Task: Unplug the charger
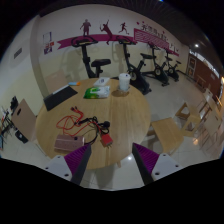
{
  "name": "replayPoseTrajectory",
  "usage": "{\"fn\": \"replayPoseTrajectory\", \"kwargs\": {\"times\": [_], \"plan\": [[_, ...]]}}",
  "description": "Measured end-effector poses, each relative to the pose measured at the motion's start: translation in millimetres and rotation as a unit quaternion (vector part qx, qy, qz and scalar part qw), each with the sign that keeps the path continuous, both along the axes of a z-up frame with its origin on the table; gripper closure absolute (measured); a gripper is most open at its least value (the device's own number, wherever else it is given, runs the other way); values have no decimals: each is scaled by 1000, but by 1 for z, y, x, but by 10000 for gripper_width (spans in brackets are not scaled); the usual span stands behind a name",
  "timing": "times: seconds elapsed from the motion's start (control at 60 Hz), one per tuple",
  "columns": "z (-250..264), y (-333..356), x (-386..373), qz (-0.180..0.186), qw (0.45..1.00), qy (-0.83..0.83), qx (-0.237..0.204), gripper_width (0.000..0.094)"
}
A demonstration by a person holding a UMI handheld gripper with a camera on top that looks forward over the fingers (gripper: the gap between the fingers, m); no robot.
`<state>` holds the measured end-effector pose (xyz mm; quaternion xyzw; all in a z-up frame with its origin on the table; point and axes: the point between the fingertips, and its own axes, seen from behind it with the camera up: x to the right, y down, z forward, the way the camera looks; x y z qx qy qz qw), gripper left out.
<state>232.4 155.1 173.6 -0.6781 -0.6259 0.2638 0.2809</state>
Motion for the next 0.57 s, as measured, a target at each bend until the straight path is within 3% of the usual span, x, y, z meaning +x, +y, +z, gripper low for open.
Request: {"fn": "replayPoseTrajectory", "kwargs": {"times": [0.233,0.4,0.567], "plan": [[74,8,79,3,999,33,19,79],[79,9,102,0,999,36,25,74],[68,-4,108,11,1000,23,1,77]]}}
